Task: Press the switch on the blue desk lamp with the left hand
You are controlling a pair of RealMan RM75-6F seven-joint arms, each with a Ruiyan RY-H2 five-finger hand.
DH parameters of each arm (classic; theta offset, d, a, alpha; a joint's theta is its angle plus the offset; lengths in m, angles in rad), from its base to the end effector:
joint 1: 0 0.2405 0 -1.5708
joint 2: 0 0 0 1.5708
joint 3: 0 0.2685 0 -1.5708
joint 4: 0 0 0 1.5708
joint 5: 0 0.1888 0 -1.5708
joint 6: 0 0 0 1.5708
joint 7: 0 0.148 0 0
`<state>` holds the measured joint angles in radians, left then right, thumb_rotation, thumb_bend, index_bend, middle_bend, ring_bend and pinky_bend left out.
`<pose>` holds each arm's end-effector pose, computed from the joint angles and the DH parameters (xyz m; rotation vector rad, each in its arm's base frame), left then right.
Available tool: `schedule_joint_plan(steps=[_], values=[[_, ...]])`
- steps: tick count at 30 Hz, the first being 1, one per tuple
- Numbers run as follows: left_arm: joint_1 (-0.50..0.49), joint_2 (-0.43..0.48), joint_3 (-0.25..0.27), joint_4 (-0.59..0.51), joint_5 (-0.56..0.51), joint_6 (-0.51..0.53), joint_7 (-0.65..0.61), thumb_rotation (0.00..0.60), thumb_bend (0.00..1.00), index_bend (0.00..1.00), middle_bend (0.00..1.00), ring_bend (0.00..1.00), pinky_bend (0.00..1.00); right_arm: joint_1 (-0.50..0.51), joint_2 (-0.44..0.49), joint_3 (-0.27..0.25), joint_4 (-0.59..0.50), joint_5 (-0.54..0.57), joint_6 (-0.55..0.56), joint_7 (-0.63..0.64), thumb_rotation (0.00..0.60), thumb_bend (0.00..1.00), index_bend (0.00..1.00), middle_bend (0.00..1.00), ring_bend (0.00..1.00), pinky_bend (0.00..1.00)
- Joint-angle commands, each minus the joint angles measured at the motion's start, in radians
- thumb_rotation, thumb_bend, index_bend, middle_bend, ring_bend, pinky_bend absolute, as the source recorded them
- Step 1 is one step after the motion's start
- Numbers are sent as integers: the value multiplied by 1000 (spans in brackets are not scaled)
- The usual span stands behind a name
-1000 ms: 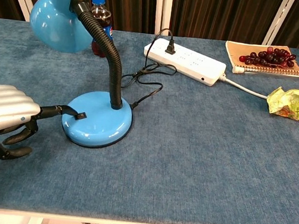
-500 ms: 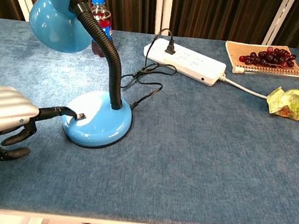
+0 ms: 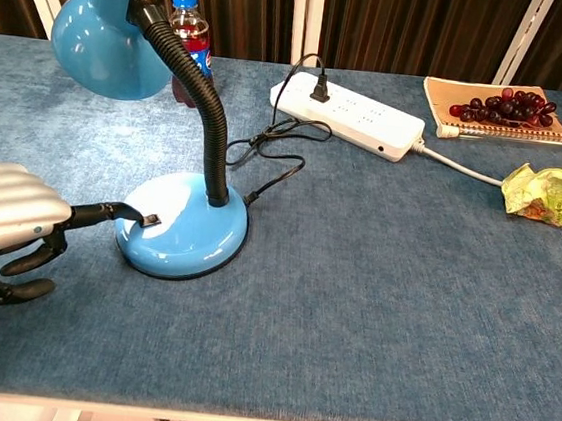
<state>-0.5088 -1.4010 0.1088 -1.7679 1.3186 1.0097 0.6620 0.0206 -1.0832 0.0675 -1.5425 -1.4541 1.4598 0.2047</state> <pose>-0.2092 0.2214 0.0061 -2.1862 -0.7627 -0.6043 -0.3451 -0.1667 0.2054 1.2564 -1.0318 0.9140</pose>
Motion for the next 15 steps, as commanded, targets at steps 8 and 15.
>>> schedule_joint_plan(steps=[8,15], values=[[3,5,4,-3,-10,-2,-6,600,397,730,760,764,782,1,3,-2,-4,0,-6,3,600,204,0,0,0,0],[8,9,2,-5,-11,9,-15,600,397,735,760,764,782,2,5,-3,-9,1,-8,-2,600,204,0,0,0,0]])
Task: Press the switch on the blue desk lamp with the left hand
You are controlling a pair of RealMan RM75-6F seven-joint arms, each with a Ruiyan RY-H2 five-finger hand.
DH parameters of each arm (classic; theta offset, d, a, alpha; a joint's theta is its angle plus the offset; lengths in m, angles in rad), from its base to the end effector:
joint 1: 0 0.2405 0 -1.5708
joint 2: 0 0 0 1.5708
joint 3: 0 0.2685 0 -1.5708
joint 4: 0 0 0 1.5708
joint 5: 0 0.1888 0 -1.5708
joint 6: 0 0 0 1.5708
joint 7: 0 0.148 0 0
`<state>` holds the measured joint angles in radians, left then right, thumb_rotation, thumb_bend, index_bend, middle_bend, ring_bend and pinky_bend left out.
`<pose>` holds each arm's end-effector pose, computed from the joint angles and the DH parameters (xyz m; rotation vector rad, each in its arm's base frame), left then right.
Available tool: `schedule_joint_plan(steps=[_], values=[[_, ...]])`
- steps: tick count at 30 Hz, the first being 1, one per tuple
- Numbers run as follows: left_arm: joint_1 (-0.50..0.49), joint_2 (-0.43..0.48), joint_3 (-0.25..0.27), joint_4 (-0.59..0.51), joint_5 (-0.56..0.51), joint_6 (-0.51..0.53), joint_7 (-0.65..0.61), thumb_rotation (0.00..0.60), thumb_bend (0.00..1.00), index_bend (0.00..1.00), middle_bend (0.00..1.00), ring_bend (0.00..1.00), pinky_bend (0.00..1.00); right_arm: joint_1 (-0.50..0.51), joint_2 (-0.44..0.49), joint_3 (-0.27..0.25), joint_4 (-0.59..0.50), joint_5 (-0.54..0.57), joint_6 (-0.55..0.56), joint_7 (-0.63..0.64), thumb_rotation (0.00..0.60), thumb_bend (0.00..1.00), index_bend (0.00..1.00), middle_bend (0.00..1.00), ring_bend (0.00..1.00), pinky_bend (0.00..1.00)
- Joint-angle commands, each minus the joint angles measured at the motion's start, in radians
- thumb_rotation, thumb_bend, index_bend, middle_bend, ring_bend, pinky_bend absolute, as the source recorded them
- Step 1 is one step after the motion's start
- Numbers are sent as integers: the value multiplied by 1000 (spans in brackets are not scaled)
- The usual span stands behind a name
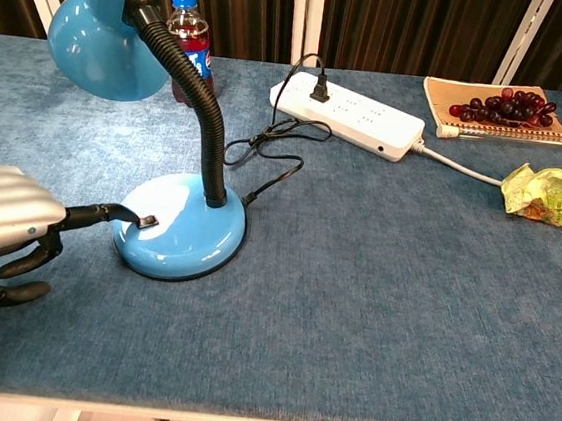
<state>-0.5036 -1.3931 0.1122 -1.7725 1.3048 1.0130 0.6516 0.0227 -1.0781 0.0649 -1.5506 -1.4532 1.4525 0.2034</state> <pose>-0.2130 0.2205 0.0084 -2.1718 -0.7916 -0.5942 -0.3444 -0.1669 0.2050 1.2609 -1.0403 0.9099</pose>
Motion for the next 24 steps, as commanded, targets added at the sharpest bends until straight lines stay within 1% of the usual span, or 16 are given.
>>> schedule_joint_plan(steps=[1,3,5,13,15,17,18,20,21,22,23,24], values=[[5,2,-2,-1,6,11,-8,600,397,728,760,764,782,1,1,0,-2,1,-2,-2,600,205,0,0,0,0],[10,4,-6,-2,17,25,-27,600,397,695,760,764,782,1,1,0,-4,2,-3,-3,600,205,0,0,0,0],[20,4,-14,0,38,51,-61,600,397,638,760,764,782,1,2,0,-5,3,-4,-5,600,205,0,0,0,0],[71,0,-51,30,156,202,-206,600,397,330,759,763,782,2,3,-1,-10,2,-4,-9,600,206,0,0,0,0],[91,-2,-72,47,180,266,-227,600,393,300,756,758,772,1,3,-1,-11,1,-3,-8,600,206,0,0,0,0],[117,-5,-96,69,198,339,-255,600,368,294,722,723,733,0,4,-1,-10,2,-1,-5,600,205,0,0,0,0],[129,-2,-105,78,202,367,-268,600,351,294,695,694,706,0,4,0,-10,2,0,-4,600,206,0,0,0,0],[156,9,-128,97,202,429,-290,600,294,293,613,597,621,-1,4,1,-9,2,3,0,600,206,0,0,0,0],[168,17,-135,105,199,451,-293,600,244,289,543,509,552,-2,3,2,-8,1,6,1,600,206,0,0,0,0],[183,33,-141,111,188,469,-293,600,180,269,433,375,458,-2,2,2,-8,1,9,1,600,206,0,0,0,0],[193,48,-142,111,175,475,-292,600,143,249,361,292,398,-2,2,3,-7,-1,11,0,600,206,0,0,0,0],[203,65,-143,107,163,478,-295,600,92,211,254,172,301,-2,1,3,-7,-3,13,-1,600,206,0,0,0,0]])
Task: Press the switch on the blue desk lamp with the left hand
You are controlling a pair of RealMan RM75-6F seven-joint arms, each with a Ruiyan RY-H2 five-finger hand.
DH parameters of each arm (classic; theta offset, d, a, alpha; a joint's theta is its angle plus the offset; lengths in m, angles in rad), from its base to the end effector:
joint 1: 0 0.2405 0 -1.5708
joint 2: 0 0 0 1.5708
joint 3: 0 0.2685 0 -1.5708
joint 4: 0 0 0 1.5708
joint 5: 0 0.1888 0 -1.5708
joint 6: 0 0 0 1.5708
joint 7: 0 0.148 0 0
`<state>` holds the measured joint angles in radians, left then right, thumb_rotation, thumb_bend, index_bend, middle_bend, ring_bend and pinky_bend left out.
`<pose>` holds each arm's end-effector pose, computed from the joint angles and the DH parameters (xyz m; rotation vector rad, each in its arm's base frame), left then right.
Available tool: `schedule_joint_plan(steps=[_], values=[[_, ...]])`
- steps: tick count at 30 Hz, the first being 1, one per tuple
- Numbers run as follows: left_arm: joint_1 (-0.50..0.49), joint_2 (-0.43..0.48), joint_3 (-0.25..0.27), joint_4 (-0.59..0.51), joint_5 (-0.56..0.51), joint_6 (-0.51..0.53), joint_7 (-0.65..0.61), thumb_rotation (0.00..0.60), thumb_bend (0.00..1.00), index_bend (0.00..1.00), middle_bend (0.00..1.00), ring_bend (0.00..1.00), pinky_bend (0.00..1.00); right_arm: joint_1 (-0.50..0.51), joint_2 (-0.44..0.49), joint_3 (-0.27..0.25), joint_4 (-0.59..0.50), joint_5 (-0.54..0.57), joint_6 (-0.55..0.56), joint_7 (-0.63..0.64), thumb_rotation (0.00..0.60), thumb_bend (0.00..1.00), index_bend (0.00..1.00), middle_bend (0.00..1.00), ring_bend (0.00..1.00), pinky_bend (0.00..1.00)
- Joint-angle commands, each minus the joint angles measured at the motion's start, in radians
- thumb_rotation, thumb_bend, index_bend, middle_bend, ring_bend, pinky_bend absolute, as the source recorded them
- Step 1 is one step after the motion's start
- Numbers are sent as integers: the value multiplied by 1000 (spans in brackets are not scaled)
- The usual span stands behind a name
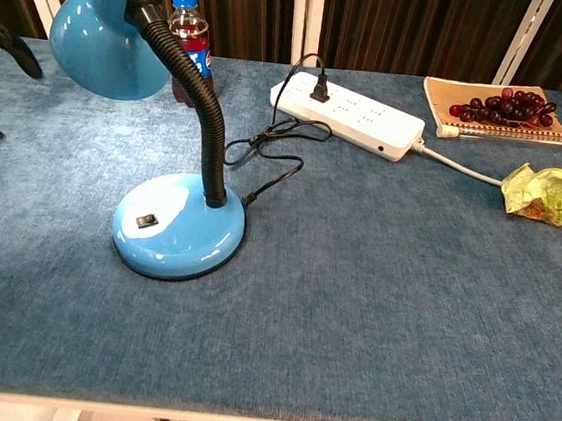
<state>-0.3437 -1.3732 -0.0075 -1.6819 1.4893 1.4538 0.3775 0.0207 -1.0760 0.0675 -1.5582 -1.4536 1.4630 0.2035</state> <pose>-0.2258 0.2380 0.0900 -1.6196 -0.7362 -1.0106 -0.3425 -0.1667 0.2065 1.2535 -1.0348 0.9215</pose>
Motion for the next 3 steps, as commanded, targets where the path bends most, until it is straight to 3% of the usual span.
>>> schedule_joint_plan(steps=[1,3], values=[[53,62,-24,14,-32,41,-32,600,44,171,156,67,196,0,-2,1,1,-4,5,-3,600,206,0,0,0,0],[78,91,-26,19,-48,59,-73,600,8,138,78,6,93,-1,-7,1,5,-9,11,-10,600,205,0,0,0,0]])
